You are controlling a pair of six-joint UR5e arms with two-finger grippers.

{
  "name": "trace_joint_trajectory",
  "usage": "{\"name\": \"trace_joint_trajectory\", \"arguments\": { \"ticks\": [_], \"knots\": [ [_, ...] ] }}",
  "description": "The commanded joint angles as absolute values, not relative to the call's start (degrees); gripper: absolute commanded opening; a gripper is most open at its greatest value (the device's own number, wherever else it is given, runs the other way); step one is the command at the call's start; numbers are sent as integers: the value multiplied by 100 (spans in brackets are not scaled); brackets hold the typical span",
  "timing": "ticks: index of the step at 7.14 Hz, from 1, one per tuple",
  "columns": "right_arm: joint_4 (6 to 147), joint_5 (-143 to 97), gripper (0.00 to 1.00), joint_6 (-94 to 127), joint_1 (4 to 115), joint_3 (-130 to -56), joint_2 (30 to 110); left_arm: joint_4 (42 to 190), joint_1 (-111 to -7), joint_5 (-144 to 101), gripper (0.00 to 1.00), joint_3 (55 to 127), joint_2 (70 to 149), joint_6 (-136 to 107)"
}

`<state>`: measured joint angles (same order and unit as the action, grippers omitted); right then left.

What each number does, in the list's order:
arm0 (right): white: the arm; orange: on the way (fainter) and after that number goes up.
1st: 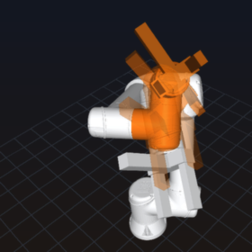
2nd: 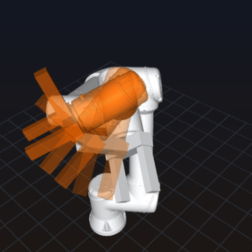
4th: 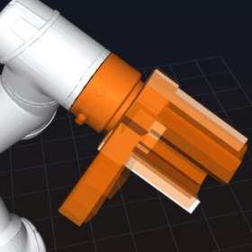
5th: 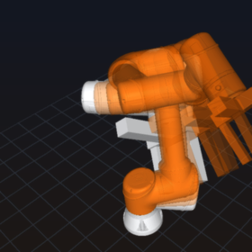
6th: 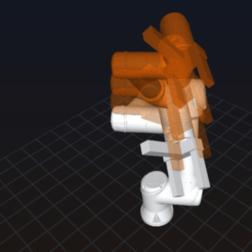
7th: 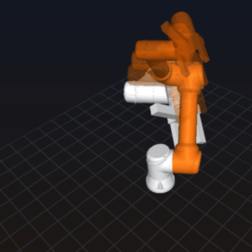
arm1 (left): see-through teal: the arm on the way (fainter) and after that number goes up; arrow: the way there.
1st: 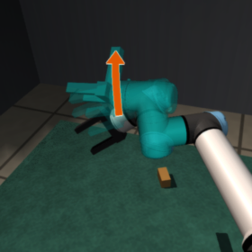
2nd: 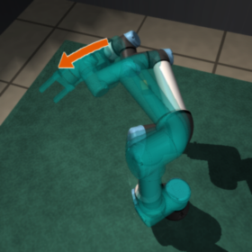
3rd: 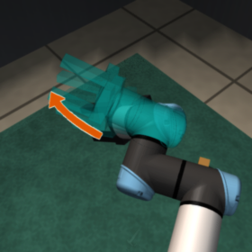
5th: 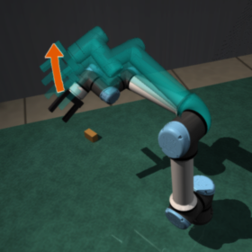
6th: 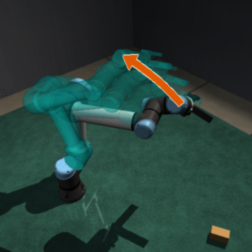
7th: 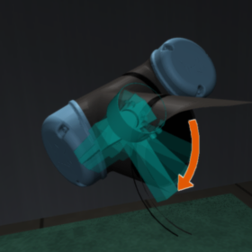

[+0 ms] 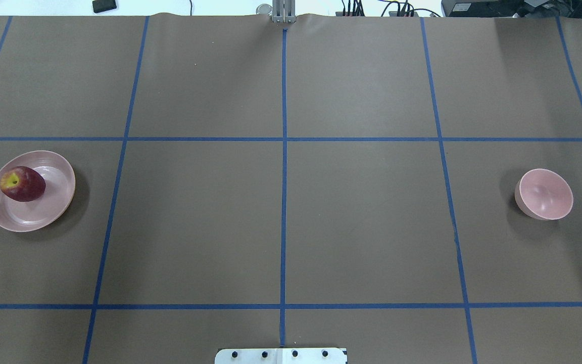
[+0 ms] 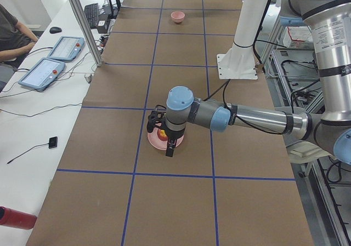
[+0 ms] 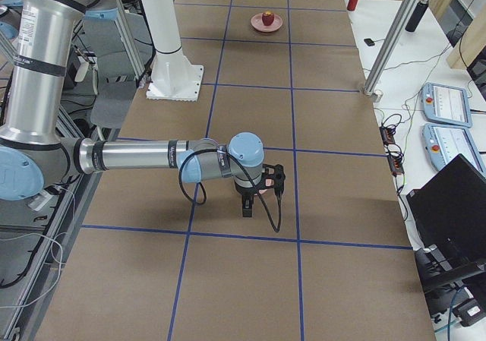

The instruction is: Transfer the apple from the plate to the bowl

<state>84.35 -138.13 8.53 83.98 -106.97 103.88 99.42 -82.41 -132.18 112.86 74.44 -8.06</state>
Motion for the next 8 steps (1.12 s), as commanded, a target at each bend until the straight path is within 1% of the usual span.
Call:
{"name": "trace_joint_trajectory", "arguments": {
  "ticks": [1,8],
  "knots": [
    [9451,-13381,100,12,8656,-10958,10258,9967,-8183,-13236,98,11372,7427,-843],
    [9396,-13429,100,184,8552,-10802,10178,9975,-8200,-13210,98,11724,7242,-870]
  ]
}}
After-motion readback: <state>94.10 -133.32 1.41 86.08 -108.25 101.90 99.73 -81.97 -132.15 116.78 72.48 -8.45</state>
